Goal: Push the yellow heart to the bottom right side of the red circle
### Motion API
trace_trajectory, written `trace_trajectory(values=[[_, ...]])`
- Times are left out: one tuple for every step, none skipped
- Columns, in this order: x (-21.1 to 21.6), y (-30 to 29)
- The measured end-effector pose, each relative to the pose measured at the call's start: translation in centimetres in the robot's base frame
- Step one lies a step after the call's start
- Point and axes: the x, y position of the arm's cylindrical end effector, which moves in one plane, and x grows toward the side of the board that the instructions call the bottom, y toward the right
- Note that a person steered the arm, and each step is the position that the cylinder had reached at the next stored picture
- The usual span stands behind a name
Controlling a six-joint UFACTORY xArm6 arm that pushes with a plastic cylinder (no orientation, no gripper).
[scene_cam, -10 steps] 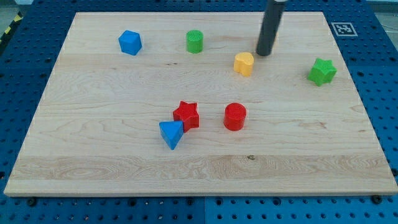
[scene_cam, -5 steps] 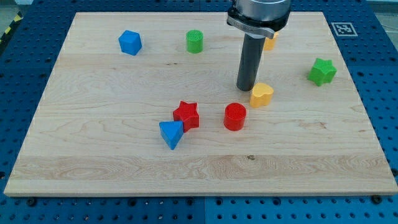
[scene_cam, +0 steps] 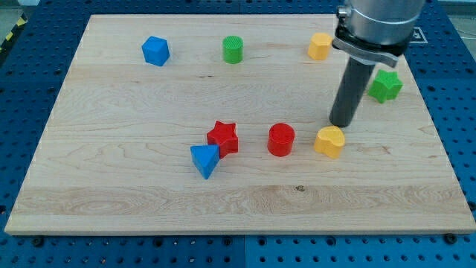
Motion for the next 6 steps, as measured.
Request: trace_trajectory(values=[[2.9,-0.2],[3.8,-2.3],[3.9,-3.3],[3.6,-1.9],[4.4,1.6],[7.2,2.1]])
